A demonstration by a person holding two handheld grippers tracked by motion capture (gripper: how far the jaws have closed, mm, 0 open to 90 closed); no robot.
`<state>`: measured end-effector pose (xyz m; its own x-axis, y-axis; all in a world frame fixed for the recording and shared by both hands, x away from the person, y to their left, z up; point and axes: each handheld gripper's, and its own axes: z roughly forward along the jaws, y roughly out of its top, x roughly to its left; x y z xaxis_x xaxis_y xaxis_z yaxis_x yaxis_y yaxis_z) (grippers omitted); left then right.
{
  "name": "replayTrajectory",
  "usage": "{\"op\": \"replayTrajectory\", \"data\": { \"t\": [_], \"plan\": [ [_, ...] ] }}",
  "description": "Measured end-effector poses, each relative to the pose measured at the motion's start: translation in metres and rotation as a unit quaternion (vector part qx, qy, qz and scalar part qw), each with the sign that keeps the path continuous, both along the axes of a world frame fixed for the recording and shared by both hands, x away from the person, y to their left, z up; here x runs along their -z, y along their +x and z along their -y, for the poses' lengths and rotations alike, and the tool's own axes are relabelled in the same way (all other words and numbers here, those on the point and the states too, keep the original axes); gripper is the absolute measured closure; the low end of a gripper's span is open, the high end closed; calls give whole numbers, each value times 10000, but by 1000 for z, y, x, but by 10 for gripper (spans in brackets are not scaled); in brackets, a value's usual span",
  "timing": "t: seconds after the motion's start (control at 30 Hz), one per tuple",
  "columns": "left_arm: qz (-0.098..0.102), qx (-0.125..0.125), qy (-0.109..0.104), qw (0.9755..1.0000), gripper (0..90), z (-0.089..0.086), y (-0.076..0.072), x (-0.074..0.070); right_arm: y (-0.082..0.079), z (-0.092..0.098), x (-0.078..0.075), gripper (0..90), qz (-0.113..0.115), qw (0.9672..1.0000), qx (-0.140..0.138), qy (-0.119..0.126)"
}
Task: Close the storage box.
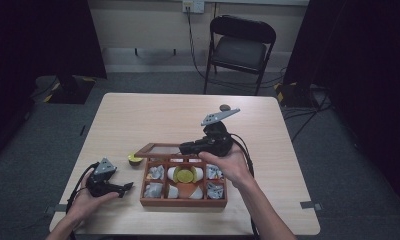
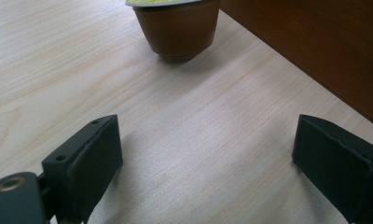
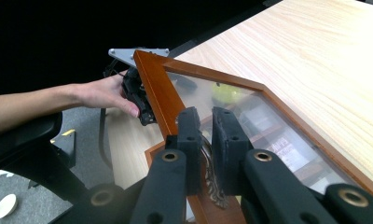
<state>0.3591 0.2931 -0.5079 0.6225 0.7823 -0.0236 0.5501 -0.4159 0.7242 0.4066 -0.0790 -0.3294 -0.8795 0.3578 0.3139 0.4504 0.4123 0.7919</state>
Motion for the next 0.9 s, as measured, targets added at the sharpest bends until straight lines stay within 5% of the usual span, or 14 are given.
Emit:
{"op": "replayTrajectory", "data": {
  "t": [0.9],
  "plan": [
    [-13,-90,23,10000,60,3,0,0,-17,-4,11,819,93,9993,-156,-314]
  ]
}}
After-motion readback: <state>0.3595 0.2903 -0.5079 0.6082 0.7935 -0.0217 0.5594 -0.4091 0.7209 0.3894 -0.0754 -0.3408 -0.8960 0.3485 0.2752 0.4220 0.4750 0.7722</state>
